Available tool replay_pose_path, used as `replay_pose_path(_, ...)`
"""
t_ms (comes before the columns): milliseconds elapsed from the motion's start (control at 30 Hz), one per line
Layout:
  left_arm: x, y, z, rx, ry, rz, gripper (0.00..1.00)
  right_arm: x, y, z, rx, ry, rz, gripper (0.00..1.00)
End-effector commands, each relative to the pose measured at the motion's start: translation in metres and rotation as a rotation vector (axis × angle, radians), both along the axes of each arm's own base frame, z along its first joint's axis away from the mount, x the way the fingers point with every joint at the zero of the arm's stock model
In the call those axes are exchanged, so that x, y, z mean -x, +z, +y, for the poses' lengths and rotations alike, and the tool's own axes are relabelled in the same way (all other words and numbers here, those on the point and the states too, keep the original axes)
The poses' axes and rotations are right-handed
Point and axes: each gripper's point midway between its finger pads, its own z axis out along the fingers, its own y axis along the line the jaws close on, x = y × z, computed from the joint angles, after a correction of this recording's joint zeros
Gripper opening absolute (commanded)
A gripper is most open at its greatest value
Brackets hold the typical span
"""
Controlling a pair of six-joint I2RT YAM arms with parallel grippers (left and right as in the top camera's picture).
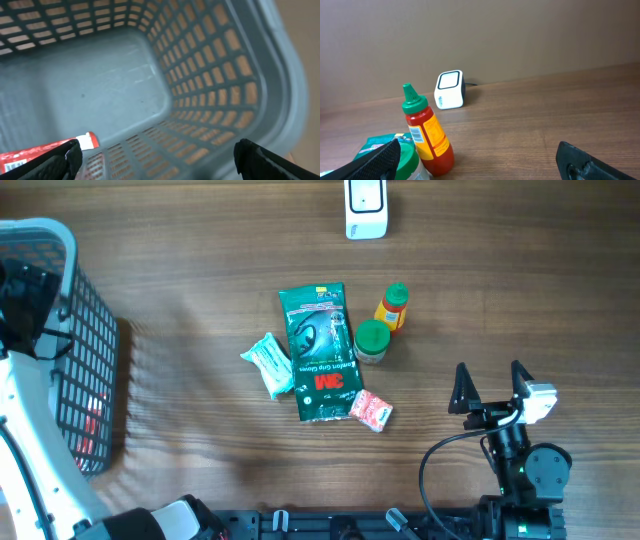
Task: Scan the item barcode
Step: 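Reach the left gripper into the basket and grasp the red snack stick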
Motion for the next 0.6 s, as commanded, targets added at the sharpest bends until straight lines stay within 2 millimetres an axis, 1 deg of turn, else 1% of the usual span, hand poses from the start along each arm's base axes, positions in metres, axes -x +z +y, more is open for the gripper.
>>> replay_pose_path(0, -0.002, -0.021, 0.011, 0.062, 0.045, 0.026, 1.0, 0.0, 0.0, -0.004, -0.011, -0.021, -0.001, 1.0)
replay_pose_path(133, -0.001, -0.041, 0.018, 0.114, 0.098, 0.062, 1.0, 0.0, 0.0, -0.004, -0.011, -0.021, -0.001, 1.0)
replay_pose_path(267, -0.004, -0.056, 0.02, 0.139, 0.105, 0.101, 1.0, 0.0, 0.0, -0.004, -0.011, -0.021, -0.001, 1.0)
replay_pose_path(400, -0.001, -0.079, 0.021, 0.216, 0.195, 0.133, 1.0, 0.0, 0.0, -0.004, -0.011, -0.021, -0.001, 1.0)
replay_pose_path(500, 0.0, -0.091, 0.021, 0.236, 0.199, 0.173, 1.0, 0.0, 0.0, -0.004, -0.011, -0.021, -0.001, 0.99)
replay_pose_path(533, 0.003, -0.093, 0.022, 0.246, 0.216, 0.178, 1.0, 0.0, 0.0, -0.004, -0.011, -0.021, -0.001, 1.0)
replay_pose_path(567, 0.012, -0.099, 0.022, 0.281, 0.291, 0.19, 1.0, 0.0, 0.0, -0.004, -0.011, -0.021, -0.001, 1.0)
